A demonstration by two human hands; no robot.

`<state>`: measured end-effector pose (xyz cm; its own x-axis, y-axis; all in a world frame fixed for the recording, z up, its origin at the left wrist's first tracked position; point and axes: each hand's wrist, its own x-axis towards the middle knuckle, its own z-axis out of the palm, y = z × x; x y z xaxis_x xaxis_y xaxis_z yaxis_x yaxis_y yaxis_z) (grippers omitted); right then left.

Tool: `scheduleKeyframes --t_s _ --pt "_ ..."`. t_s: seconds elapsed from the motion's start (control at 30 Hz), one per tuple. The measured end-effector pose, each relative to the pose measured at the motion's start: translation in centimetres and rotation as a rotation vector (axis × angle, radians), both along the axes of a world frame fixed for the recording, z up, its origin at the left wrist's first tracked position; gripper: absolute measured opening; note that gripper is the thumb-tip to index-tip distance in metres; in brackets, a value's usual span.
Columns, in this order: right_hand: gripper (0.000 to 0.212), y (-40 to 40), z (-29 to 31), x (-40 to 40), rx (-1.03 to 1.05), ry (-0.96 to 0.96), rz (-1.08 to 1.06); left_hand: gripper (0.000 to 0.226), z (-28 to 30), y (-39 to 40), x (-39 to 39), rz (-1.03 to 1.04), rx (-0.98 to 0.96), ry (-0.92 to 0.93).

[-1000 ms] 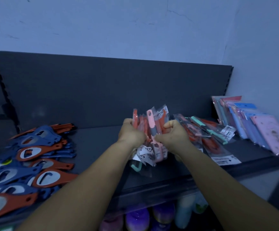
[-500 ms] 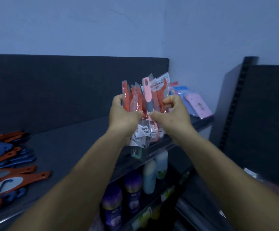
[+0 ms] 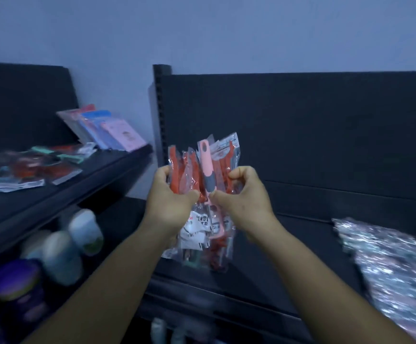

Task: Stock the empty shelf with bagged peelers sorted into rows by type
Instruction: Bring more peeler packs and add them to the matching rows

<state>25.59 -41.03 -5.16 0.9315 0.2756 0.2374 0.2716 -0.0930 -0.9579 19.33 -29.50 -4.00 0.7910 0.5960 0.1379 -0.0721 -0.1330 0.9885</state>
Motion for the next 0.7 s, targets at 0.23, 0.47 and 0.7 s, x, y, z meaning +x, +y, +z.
scheduleKeyframes --t_s 0.23,0.47,0.7 --pt "0.038 -14.9 -4.4 3.7 -0.124 0.127 -0.113 0.047 -4.9 -14.2 5.1 -0.133 0.014 0.107" --pt "0.029 -21.6 -8.4 5.7 -0.189 0.297 -0.038 0.046 -9.3 -20.3 7.2 -0.154 -0.009 0.281" --pt "0.023 -21.3 -10.9 7.6 -0.286 0.336 -0.028 0.046 -12.2 -19.0 9.8 -0.194 -0.016 0.388"
